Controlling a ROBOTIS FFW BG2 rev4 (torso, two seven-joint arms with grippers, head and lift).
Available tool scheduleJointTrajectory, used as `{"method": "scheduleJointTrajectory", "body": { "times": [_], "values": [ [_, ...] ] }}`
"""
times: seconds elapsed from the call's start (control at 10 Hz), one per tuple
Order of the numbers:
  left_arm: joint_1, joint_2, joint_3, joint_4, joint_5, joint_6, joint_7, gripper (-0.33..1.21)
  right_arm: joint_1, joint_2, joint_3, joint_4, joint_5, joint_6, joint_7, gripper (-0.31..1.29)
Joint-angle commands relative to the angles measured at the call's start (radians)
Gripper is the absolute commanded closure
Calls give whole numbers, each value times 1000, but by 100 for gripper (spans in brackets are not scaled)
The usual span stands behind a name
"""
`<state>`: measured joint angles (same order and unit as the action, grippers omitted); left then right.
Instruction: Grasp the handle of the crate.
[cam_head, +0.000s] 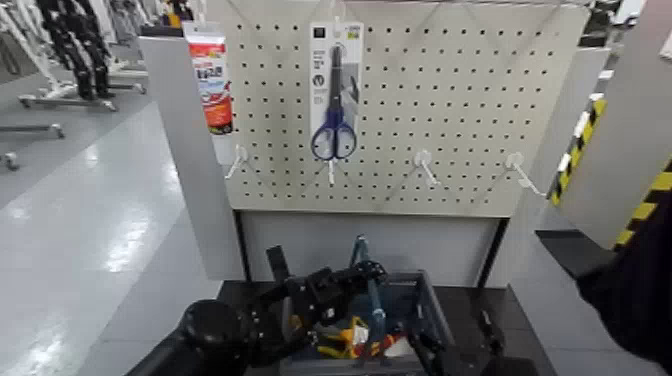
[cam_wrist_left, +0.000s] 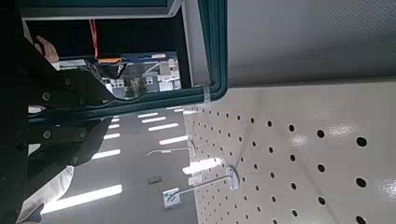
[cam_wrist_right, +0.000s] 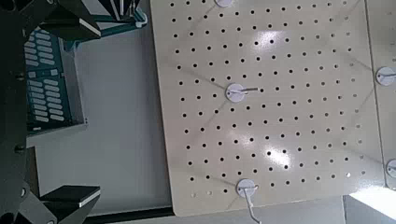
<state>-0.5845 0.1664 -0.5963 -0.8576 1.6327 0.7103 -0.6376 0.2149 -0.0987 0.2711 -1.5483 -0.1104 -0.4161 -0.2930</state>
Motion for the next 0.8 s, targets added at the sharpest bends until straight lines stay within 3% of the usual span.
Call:
{"method": "scheduleJointTrajectory", "body": {
  "times": [0.1, 0.8],
  "values": [
    [46, 5, 20, -83, 1, 5, -1, 117, 9, 1, -9, -4, 0, 2, -1, 13],
    [146, 33, 47, -265, 7, 44, 12, 117, 12, 4, -10, -4, 5, 5, -3, 13]
  ]
}}
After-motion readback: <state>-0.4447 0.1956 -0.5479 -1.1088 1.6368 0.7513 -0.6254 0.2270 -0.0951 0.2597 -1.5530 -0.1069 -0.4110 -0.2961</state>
